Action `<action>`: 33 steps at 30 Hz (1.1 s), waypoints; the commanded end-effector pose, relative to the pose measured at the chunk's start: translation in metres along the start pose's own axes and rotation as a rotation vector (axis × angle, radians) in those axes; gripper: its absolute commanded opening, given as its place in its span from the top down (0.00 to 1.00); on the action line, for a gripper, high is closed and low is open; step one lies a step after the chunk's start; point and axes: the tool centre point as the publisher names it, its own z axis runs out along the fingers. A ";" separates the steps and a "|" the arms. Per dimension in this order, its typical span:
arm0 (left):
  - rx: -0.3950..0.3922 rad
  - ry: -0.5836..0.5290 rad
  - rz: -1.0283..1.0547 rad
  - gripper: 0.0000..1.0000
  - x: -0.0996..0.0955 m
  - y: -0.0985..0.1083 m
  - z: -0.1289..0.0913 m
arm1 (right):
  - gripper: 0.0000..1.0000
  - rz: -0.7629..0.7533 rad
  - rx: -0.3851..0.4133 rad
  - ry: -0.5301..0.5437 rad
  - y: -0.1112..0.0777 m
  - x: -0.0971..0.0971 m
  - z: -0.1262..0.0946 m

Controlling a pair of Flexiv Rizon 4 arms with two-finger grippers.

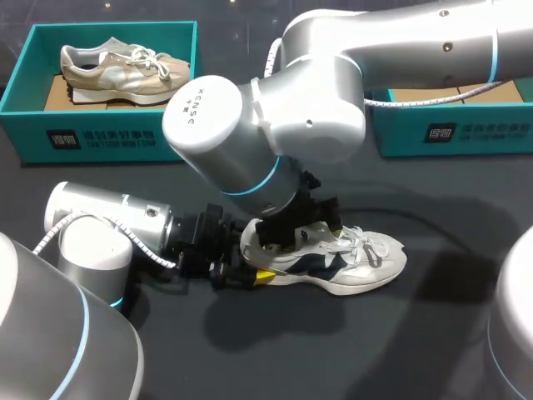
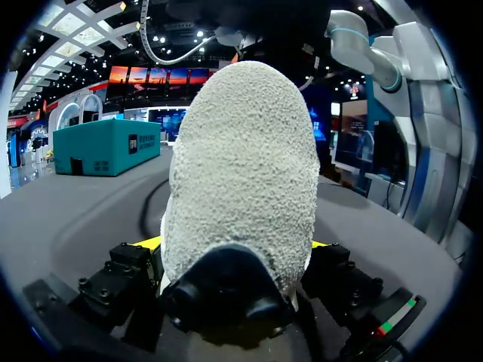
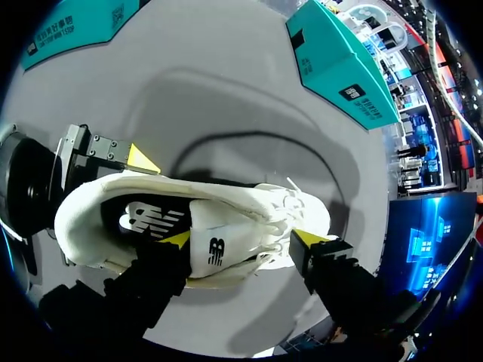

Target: Take the shoe out of the shoebox, open the shoe tongue, remove and reinsert the insole, then place the shoe into the shoebox

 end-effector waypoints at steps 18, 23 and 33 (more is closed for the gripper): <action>-0.003 0.002 0.000 1.00 -0.004 0.003 -0.002 | 0.81 0.352 0.002 0.022 -0.005 -0.021 -0.010; -0.003 0.002 0.000 1.00 -0.004 0.003 -0.002 | 1.00 0.362 0.018 0.080 -0.007 -0.032 -0.005; -0.003 0.002 0.000 1.00 -0.004 0.003 -0.002 | 1.00 0.321 0.086 0.211 -0.007 -0.063 -0.001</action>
